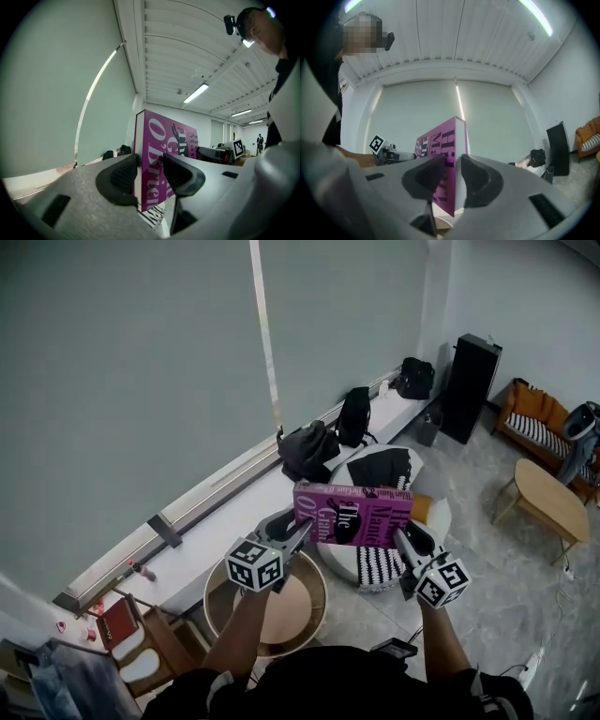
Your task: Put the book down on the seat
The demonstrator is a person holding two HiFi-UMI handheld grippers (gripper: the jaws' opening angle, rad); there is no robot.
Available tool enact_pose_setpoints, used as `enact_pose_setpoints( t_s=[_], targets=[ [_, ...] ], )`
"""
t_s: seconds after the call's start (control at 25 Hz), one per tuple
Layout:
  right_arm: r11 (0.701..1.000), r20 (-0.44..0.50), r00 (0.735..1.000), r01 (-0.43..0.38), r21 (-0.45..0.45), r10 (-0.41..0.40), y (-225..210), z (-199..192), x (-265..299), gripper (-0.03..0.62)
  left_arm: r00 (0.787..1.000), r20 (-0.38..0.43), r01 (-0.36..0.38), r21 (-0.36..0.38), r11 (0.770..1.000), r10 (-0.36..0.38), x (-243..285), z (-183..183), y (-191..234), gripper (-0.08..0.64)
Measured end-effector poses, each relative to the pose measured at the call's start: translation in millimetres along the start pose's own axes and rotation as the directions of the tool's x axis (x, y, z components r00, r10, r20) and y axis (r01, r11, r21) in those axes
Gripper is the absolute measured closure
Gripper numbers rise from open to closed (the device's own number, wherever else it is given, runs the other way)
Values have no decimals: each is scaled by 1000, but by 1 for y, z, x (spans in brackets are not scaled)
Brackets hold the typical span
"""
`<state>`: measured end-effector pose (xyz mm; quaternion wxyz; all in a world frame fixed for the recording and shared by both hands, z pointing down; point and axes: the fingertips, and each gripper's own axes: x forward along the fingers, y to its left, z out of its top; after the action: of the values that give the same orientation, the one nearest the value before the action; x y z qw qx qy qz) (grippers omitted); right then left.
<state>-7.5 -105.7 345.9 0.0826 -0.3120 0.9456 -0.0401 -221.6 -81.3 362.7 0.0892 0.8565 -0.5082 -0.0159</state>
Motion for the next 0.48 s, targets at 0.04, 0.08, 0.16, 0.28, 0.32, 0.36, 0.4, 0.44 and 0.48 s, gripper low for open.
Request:
enact_pose_setpoints(
  t_s=[0.04, 0.08, 0.16, 0.28, 0.32, 0.36, 0.4, 0.44, 0.48],
  targets=[
    [1000, 2, 1000, 11, -2, -11, -6, 2, -8, 468, 1000, -2, 11, 3, 1000, -11, 7, -1, -8, 377],
    [1000, 5, 1000, 21, -2, -21, -13, 3, -16, 468, 1000, -4, 22, 5, 1000, -22, 15, -3, -15, 377],
    [999, 12, 999, 42, -3, -42, -26, 5, -31, 468, 999, -5, 41, 5, 999, -41, 29, -4, -29, 377],
    [997, 20, 997, 75, -4, -75, -44, 10, -53, 468, 998, -7, 70, 2, 998, -70, 50, -8, -50, 377],
    [996, 22, 996, 85, -6, -85, -50, 12, -60, 468, 997, -11, 80, 1, 997, -80, 57, -10, -56, 377],
    [995, 23, 995, 95, -8, -95, -55, 13, -67, 468, 996, -15, 89, 0, 996, -89, 63, -12, -63, 377],
    [995, 25, 994, 104, -9, -104, -60, 13, -74, 468, 995, -18, 98, 0, 995, -98, 69, -14, -69, 377],
    [994, 27, 993, 113, -9, -112, -65, 13, -81, 468, 994, -21, 107, 0, 994, -107, 74, -16, -75, 377],
    [993, 28, 992, 121, -8, -121, -70, 13, -88, 468, 993, -24, 115, 0, 993, -115, 80, -18, -81, 377]
  ],
)
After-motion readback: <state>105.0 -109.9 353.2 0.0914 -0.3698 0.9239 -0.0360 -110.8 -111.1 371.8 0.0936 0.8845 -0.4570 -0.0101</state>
